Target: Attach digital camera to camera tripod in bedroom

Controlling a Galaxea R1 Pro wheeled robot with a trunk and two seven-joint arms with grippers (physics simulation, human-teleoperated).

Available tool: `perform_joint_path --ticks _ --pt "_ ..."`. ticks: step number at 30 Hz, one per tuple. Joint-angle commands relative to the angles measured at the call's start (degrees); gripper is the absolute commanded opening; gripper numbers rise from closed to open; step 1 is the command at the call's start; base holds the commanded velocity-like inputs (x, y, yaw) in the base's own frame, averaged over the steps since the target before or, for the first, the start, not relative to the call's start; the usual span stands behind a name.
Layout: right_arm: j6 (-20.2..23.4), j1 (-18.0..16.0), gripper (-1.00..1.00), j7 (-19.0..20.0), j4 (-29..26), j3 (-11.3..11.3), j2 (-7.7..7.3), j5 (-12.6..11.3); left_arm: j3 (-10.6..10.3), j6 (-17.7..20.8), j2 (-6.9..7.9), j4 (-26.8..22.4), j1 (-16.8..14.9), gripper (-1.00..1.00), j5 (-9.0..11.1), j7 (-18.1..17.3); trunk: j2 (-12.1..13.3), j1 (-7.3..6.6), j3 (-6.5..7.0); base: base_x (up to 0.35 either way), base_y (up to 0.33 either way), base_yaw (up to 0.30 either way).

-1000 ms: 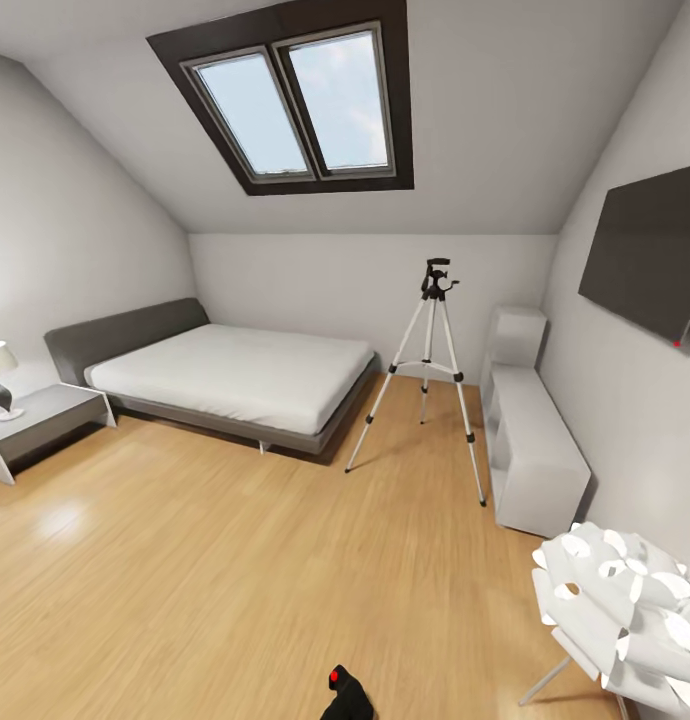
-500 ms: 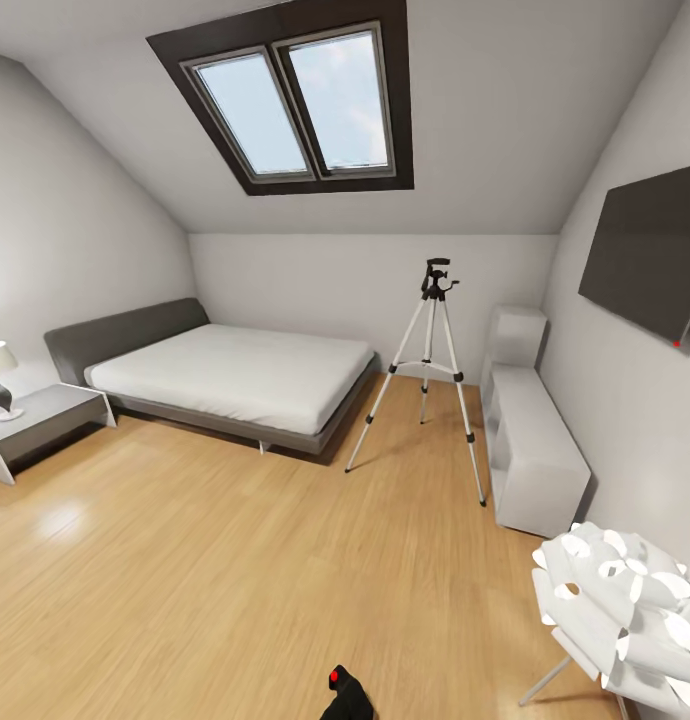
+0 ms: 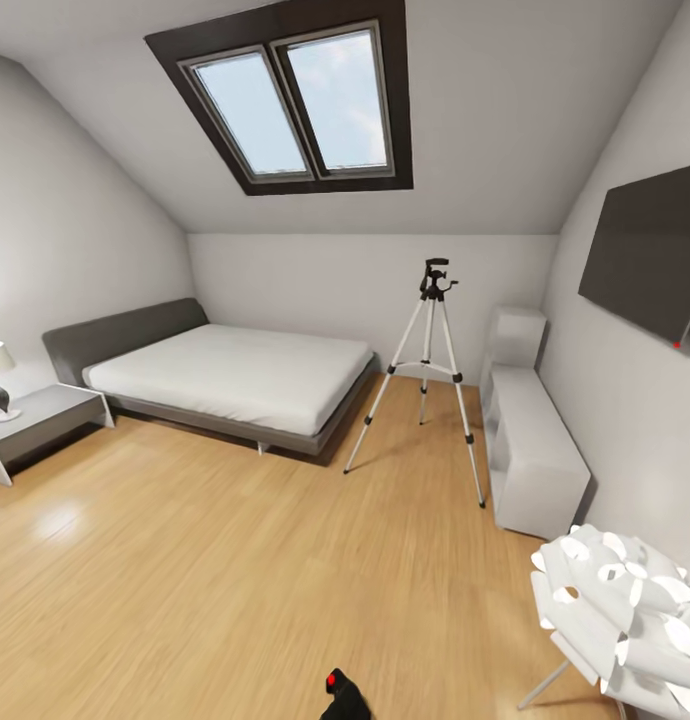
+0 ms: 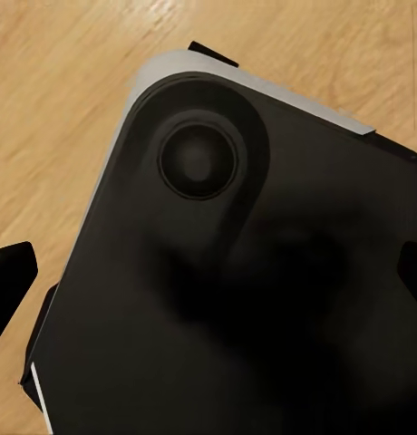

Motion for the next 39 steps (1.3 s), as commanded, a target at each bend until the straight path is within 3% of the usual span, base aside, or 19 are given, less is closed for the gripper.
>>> perform_joint_path --ticks 1,16,39 --pt "-0.18 -0.03 1.00 -0.05 0.05 0.06 0.00 0.08 0.38 -0.10 -0.02 -0.04 0.01 1.00 0.05 -0.06 -0.02 0.01 -0.05 0.126 -0.114 0.000" --pt "-0.18 -0.03 1.00 -0.04 0.05 0.11 0.08 0.16 0.39 0.00 0.02 -0.02 0.00 1.00 0.15 -0.08 -0.02 0.01 -0.05 0.053 -0.053 0.000" --pt "-0.26 -0.03 1.00 -0.04 0.05 0.10 0.09 0.17 0.37 0.05 -0.02 -0.01 0.00 1.00 0.03 -0.08 -0.02 0.01 -0.05 0.105 -0.233 0.000"
